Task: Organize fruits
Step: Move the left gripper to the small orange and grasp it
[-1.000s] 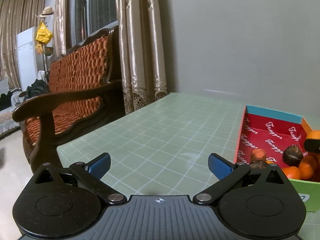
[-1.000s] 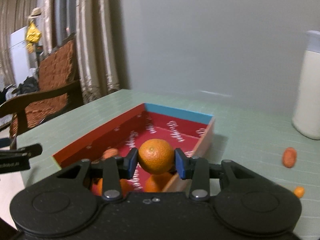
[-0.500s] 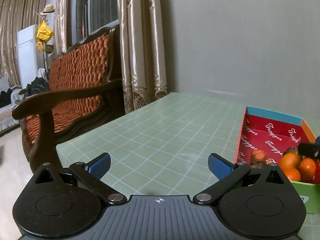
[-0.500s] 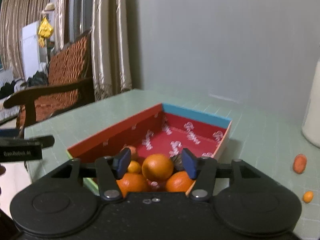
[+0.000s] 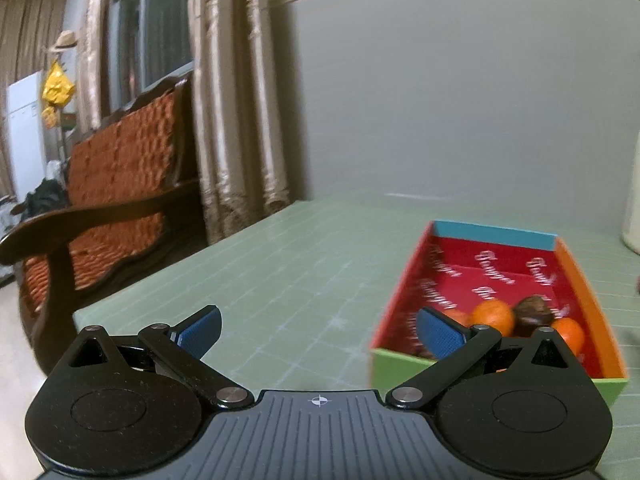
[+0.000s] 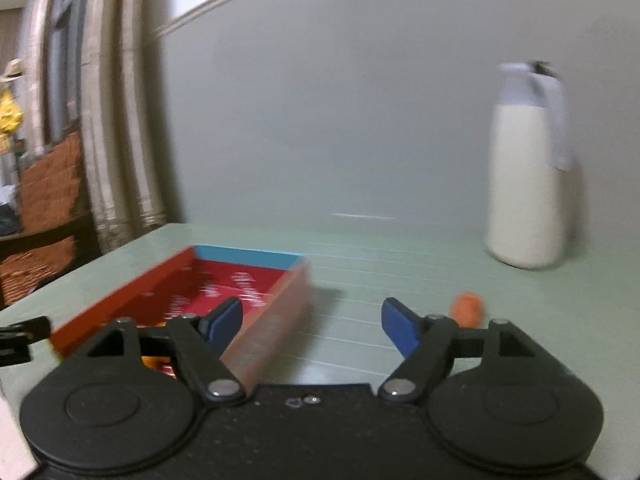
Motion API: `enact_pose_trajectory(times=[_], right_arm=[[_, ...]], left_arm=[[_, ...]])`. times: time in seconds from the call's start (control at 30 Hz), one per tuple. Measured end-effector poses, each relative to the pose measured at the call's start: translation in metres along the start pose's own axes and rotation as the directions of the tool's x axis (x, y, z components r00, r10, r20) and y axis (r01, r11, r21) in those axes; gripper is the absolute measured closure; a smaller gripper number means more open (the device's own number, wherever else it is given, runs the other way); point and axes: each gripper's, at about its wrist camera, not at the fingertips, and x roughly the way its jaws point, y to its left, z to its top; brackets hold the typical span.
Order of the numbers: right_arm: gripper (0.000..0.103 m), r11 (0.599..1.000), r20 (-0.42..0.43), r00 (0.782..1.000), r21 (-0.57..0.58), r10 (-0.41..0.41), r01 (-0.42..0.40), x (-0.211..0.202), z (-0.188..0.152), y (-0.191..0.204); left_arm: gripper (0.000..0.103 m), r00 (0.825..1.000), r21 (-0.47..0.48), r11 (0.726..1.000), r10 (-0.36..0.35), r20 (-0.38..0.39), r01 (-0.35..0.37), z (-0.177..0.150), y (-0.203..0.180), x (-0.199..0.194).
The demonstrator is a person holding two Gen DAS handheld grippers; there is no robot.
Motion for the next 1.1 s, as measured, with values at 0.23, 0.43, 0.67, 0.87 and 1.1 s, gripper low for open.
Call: enact_pose_trajectory(times=[0.23, 0.43, 0.67, 0.87, 1.1], right_arm=[[0.020, 0.974, 0.024, 0.981, 0.126, -0.194, 0.190, -0.019, -0.010, -0.062], [0.019, 0.917, 0.036, 0.932, 0.195, -0.360, 0.347, -0.040, -0.017, -0.103], [0.013, 0.850, 0.035, 0.872, 0.246, -0.488, 0.466, -0.062, -0.027, -0.141], [0.013, 0.816, 0.041, 0.842, 0.274, -0.538, 0.509, -0.082, -0.035, -0.168], [0.013, 0.766, 0.038, 0.805, 0.338, -0.592, 0.547, -0.108, -0.040, -0.198]], left_arm=[[0.000, 0.993, 0.057, 0.992, -0.111, 0.032, 0.109, 0.007, -0.047, -0.010], [0.000, 0.973, 0.093, 0.970, -0.229, 0.028, 0.226, 0.013, -0.091, -0.017], [0.000, 0.934, 0.171, 0.920, -0.358, -0.006, 0.354, 0.018, -0.156, -0.025], [0.001, 0.883, 0.265, 0.847, -0.466, -0.051, 0.462, 0.016, -0.225, -0.034], [0.023, 0.835, 0.325, 0.772, -0.529, -0.148, 0.547, 0.006, -0.290, -0.036]])
